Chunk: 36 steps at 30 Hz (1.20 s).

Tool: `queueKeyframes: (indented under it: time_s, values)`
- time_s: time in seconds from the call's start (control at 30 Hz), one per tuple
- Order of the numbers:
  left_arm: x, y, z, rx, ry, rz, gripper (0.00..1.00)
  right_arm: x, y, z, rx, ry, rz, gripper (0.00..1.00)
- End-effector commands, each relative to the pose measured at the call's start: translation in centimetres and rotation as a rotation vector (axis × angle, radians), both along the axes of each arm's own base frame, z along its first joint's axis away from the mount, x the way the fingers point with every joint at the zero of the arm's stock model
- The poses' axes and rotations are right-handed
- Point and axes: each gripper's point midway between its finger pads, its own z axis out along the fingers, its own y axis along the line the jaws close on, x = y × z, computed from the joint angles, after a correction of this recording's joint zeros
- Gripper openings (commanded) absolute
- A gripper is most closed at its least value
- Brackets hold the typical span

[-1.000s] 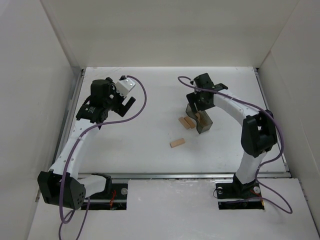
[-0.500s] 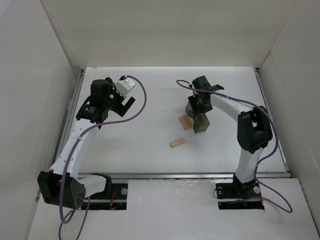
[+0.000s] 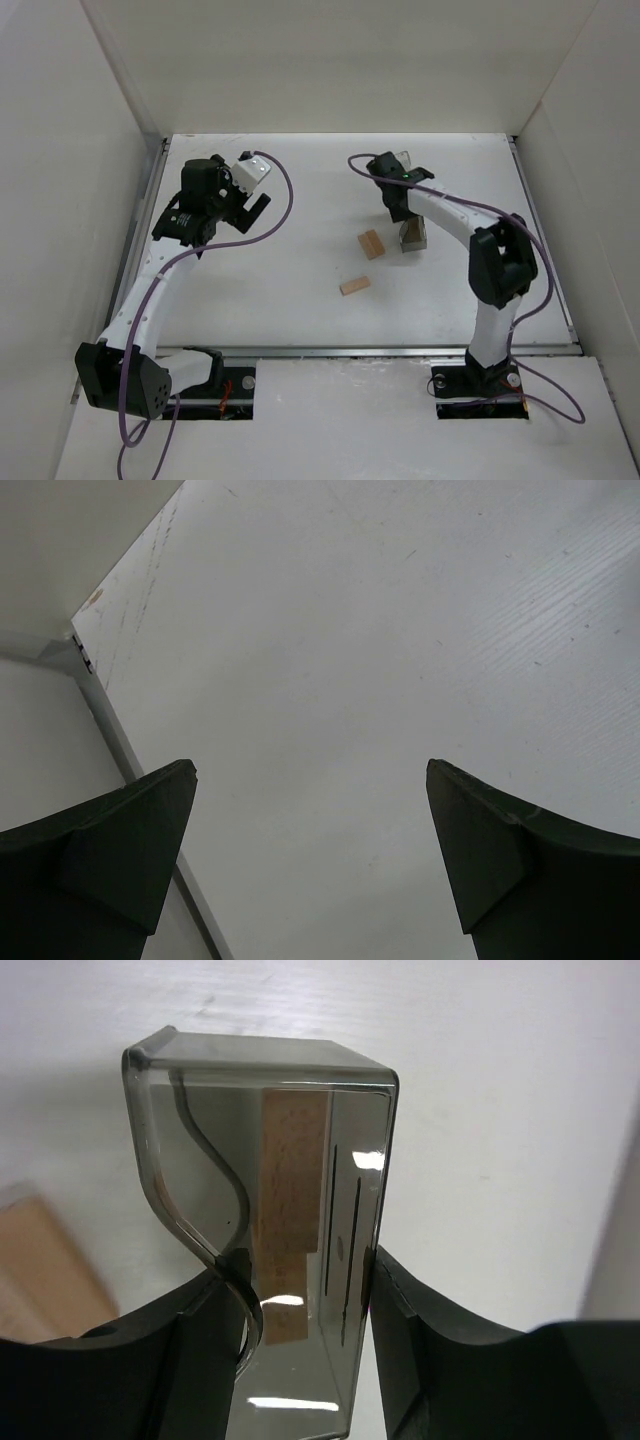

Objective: Build the wood block tower

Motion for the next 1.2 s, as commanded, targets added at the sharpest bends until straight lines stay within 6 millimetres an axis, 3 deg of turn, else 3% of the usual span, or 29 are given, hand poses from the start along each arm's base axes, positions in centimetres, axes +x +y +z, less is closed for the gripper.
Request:
queueKeyframes:
  time_s: [0.0, 0.03, 0.07, 0.27, 0.47, 0.53, 0.67, 0.7, 0.73, 0.77, 0.8, 0.83, 0.93, 1.07, 1.17]
  values:
    - [-0.2, -0.2, 0.4, 0.002, -0.019, -0.012, 0.99, 0.9, -4.6, 3.5, -0.396, -0.195, -0.260, 0.12]
    - [-0.2, -0.5, 0.4, 0.002, -0.019, -0.021, 0.99, 0.5, -4.8, 3.9, -0.462, -0.191, -0.270, 0.12]
    - [-0.2, -0.5, 0.4, 0.002, -0.019, -0.021, 0.99, 0.3, -4.8, 3.1, -0.504, -0.188, -0.273, 0.12]
    - [-0.5, -0.3, 0.6, 0.007, -0.020, -0.013, 0.99, 0.3, -4.3, 4.0, -0.557, -0.256, -0.293, 0.12]
    - [-0.5, -0.3, 0.6, 0.007, -0.020, -0.013, 0.99, 0.0, -4.3, 4.9, -0.466, -0.268, -0.322, 0.14]
    - [-0.5, -0.3, 0.6, 0.007, -0.020, -0.013, 0.99, 0.4, -5.1, 5.4, -0.373, -0.281, -0.359, 0.14]
    - [-0.5, -0.3, 0.6, 0.007, -0.020, -0.013, 0.99, 0.4, -6.2, 4.5, -0.127, -0.222, -0.312, 0.14]
    - [-0.5, -0.3, 0.5, -0.001, -0.018, -0.009, 0.99, 0.3, -5.2, 3.7, -0.003, -0.184, -0.272, 0.14]
    - [-0.5, -0.3, 0.5, -0.001, -0.018, -0.009, 0.99, 0.4, -6.0, 2.7, 0.069, -0.176, -0.272, 0.14]
    - [-0.5, -0.3, 0.5, -0.001, -0.018, -0.009, 0.99, 0.3, -5.7, 3.9, 0.153, -0.201, -0.249, 0.14]
    - [-0.5, -0.3, 0.5, -0.001, -0.018, -0.009, 0.99, 0.1, -4.2, 3.3, 0.274, -0.160, -0.181, 0.15]
    - [-0.5, -0.3, 0.5, -0.008, -0.015, -0.004, 0.99, 0.2, -4.8, 3.3, 0.334, -0.159, -0.176, 0.15]
    - [-0.6, -0.6, 0.5, -0.018, -0.013, -0.019, 0.99, -0.4, -4.0, 2.7, 0.497, -0.127, -0.131, 0.16]
    - [-0.7, -0.6, 0.3, -0.016, -0.004, -0.019, 0.99, -0.4, -6.8, 1.4, 0.622, -0.104, -0.171, 0.19]
    - [-0.8, -0.9, 0.3, -0.023, -0.001, -0.024, 0.99, -0.3, -7.2, 0.8, 0.744, -0.089, -0.159, 0.23]
